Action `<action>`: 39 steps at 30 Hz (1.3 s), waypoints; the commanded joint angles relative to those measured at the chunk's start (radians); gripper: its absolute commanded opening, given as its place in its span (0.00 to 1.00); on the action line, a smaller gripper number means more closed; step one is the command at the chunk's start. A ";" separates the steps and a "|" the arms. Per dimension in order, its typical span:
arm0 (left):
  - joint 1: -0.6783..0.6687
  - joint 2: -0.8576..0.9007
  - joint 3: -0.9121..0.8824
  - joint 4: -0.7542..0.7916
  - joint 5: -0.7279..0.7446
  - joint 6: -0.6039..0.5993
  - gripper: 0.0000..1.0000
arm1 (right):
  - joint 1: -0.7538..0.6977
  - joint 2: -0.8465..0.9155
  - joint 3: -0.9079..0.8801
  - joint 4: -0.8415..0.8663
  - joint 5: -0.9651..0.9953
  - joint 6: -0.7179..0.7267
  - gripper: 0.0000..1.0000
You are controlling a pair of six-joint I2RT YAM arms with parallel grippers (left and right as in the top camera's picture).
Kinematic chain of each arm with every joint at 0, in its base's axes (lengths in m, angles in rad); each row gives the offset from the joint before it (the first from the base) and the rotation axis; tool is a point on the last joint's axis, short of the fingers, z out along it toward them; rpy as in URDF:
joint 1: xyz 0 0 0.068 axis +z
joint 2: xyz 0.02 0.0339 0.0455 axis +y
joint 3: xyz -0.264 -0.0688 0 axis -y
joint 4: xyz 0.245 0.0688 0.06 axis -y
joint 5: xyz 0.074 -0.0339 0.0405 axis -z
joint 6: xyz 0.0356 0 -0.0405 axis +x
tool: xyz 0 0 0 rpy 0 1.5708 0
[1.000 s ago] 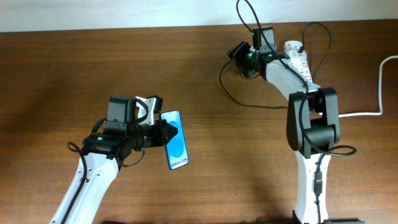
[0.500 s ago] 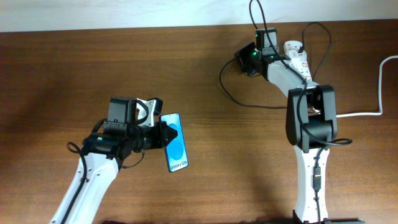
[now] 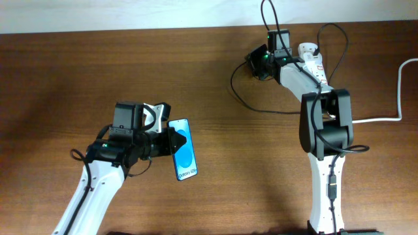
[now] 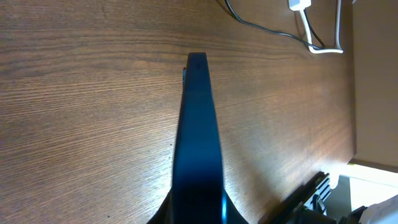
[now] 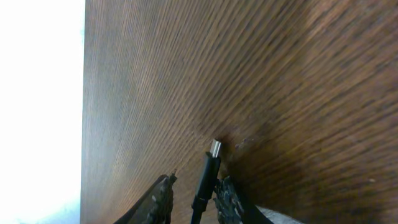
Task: Plug charger to phone and switch on socket
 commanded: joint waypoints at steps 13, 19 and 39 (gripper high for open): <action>0.058 -0.005 0.012 -0.001 0.072 -0.041 0.00 | -0.007 0.097 -0.022 0.036 -0.286 -0.282 0.04; 0.327 -0.004 0.012 0.038 0.332 0.014 0.00 | -0.053 -0.134 -0.022 -0.404 -0.425 -0.877 0.04; 0.386 0.295 0.013 1.403 0.979 -0.835 0.00 | 0.107 -0.644 -0.364 -1.491 -0.969 -1.987 0.05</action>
